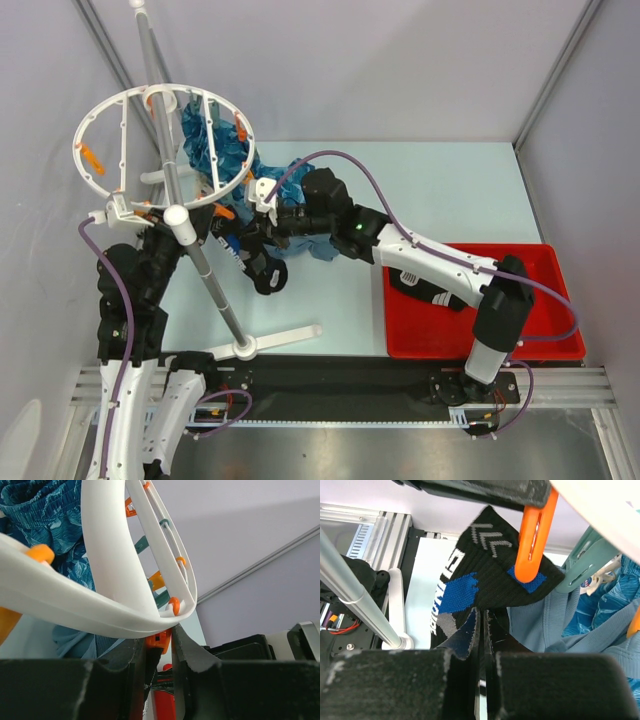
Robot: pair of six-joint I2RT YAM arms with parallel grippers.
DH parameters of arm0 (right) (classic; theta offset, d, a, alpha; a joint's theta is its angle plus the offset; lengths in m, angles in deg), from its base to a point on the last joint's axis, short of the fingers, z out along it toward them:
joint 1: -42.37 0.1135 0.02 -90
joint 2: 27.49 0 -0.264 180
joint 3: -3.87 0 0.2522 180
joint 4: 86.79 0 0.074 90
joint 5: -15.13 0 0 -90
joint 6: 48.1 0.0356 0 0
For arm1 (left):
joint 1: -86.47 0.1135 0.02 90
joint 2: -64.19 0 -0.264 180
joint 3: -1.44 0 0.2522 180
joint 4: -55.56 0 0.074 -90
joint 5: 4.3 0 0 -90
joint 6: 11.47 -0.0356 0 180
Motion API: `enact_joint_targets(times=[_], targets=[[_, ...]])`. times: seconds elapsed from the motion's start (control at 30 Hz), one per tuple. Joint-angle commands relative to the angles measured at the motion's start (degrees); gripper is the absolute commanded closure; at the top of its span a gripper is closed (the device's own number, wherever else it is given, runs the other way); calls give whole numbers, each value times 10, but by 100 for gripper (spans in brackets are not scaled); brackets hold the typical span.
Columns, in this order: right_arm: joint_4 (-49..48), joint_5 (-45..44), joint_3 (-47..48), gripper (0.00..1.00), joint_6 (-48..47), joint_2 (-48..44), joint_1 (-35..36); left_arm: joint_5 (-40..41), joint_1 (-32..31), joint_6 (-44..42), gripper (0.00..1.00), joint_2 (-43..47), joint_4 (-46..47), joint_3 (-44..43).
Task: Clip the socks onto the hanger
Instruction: Clamp the sock onto the hanger.
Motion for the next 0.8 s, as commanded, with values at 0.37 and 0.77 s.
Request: enact_joint_targets(times=[0.37, 0.77], targets=[[-60, -16, 8, 100, 6, -19, 9, -21, -5, 6, 100, 15, -27, -1], [-75, -32, 4, 100, 10, -16, 11, -9, -5, 8, 57, 24, -41, -4]])
